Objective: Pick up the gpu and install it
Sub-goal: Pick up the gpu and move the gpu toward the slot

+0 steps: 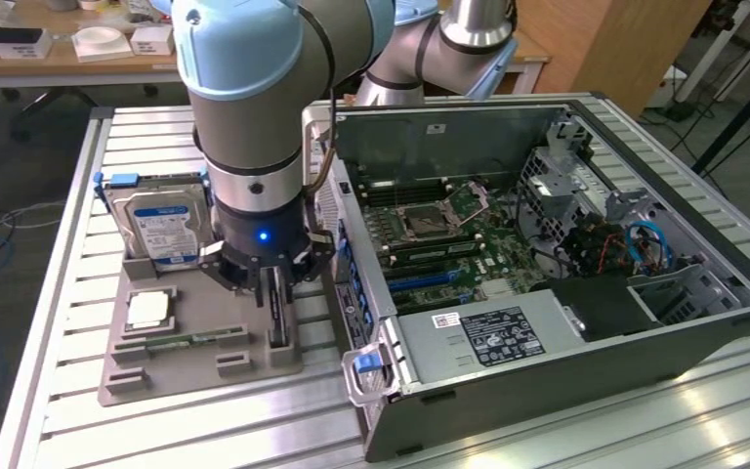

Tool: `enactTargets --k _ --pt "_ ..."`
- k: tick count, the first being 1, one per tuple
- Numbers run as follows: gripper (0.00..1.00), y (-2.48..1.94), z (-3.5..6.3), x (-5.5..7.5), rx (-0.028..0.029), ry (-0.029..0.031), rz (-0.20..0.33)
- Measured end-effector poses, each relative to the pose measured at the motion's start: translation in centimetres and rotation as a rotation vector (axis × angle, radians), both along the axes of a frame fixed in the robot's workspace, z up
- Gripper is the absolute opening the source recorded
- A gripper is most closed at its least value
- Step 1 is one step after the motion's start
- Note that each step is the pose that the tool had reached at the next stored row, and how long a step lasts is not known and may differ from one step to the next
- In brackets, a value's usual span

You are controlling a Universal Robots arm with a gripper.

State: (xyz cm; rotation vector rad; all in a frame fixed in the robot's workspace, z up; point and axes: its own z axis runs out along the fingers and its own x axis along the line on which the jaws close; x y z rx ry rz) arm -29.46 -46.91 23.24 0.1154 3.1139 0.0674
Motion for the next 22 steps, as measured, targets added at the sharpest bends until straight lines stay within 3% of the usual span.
enactTargets --k 16,18,22 --pt "0.39 0.38 -0.01 0.01 -0.0002 0.0002 0.000" --pt "0.31 0.38 -0.01 0.01 -0.0002 0.0002 0.000" --pt "0.31 0.38 -0.01 0.01 -0.0002 0.0002 0.000"
